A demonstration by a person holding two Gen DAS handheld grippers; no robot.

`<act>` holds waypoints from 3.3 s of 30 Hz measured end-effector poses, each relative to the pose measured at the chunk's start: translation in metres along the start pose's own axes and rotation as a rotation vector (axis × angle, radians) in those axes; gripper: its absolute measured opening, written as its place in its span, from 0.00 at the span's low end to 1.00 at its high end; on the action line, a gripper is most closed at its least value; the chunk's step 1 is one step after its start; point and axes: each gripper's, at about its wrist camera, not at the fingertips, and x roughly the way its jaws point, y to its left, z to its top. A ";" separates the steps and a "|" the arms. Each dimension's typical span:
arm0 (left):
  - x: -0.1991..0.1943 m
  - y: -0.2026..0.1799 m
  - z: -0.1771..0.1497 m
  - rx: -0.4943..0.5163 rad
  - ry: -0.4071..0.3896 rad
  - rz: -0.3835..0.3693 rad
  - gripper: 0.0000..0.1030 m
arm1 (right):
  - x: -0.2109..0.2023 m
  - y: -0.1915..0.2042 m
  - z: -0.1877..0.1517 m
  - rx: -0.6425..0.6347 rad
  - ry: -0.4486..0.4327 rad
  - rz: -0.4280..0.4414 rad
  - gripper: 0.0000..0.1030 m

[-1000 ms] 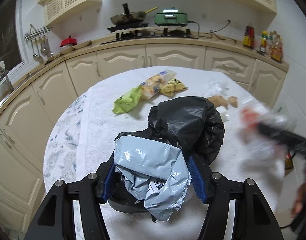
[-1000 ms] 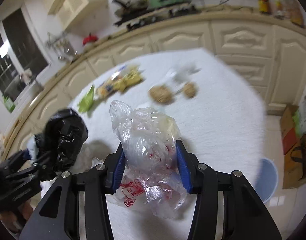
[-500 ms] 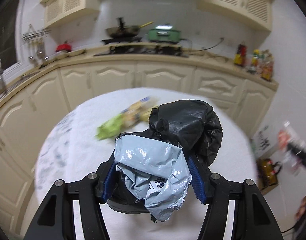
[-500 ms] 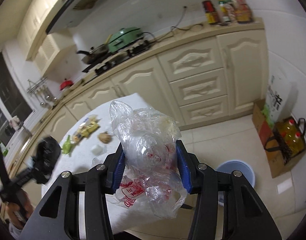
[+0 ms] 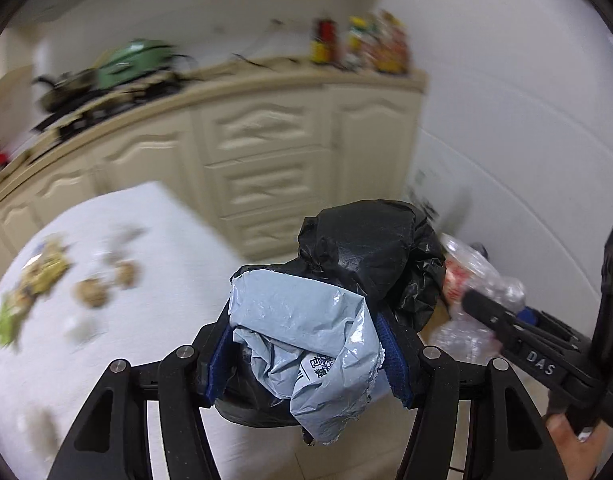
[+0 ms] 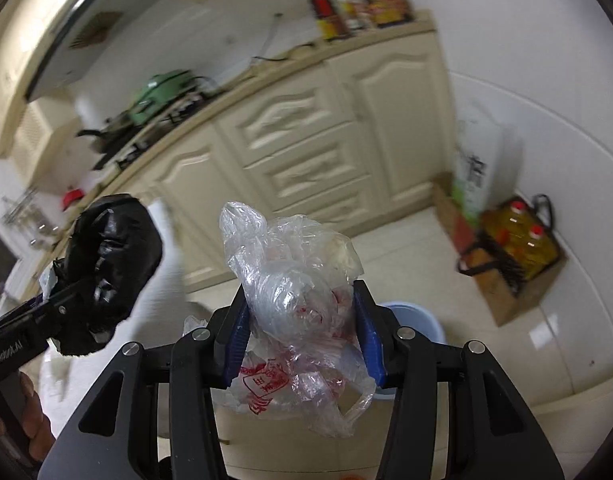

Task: Collect trash
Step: 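Carry both bags over the blue bin and open both tools to drop them, then move both open tools back over the table, then grasp the white plastic bag with left tool while right tool grasps the white packet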

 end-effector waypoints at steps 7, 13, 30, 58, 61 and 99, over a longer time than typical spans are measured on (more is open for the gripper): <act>0.114 -0.047 0.012 0.079 0.184 -0.038 0.57 | 0.038 -0.077 -0.009 0.104 0.060 -0.072 0.48; 0.172 -0.064 0.018 0.092 0.229 -0.026 0.59 | 0.087 -0.111 -0.021 0.147 0.140 -0.092 0.49; 0.229 -0.075 0.031 0.057 0.219 0.068 0.82 | 0.150 -0.119 -0.038 0.175 0.225 -0.091 0.51; -0.089 0.020 -0.012 -0.022 -0.135 0.026 0.93 | -0.020 0.033 0.011 -0.067 0.006 -0.098 0.97; -0.141 0.058 -0.034 -0.046 -0.190 0.065 0.97 | -0.045 0.085 0.013 -0.142 -0.028 -0.051 0.98; -0.149 0.280 -0.167 -0.287 0.078 0.160 0.36 | 0.132 0.344 -0.072 -0.530 0.261 0.094 0.93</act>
